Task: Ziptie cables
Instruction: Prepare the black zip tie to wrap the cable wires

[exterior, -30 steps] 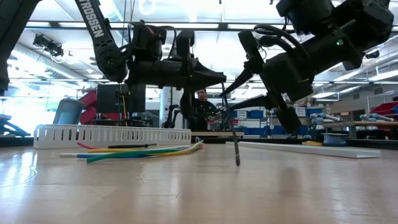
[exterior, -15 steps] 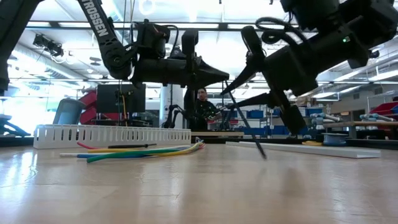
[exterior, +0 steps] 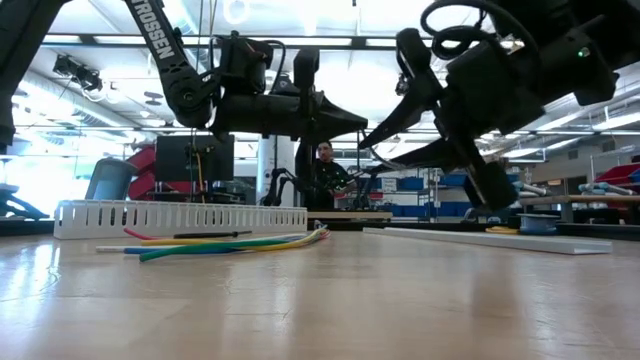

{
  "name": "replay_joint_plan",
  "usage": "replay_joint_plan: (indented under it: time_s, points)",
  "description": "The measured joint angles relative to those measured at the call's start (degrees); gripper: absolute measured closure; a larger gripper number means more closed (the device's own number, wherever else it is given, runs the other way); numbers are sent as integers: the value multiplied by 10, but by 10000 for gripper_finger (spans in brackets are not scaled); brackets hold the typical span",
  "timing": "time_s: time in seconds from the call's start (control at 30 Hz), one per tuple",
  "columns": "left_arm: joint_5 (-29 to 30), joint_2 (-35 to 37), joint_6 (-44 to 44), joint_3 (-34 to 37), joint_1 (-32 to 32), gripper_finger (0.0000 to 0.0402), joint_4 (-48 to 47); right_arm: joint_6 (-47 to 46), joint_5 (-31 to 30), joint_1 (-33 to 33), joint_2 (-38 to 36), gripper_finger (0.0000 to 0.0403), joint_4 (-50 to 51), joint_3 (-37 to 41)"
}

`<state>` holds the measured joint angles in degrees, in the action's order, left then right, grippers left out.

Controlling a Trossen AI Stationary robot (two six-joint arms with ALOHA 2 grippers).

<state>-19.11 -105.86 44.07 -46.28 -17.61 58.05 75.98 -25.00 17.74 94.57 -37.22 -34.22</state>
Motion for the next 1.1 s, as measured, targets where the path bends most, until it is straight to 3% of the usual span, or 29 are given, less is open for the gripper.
replay_joint_plan:
  time_s: [0.47,0.83,1.1]
  points:
    - [6,0,1,0,-1,401,21,-96,24,36,0,291,-4,0]
    - [12,0,1,0,-15,401,20,-108,23,55,0,292,-5,0]
    - [12,0,1,0,-15,401,20,-134,23,55,0,356,-5,0]
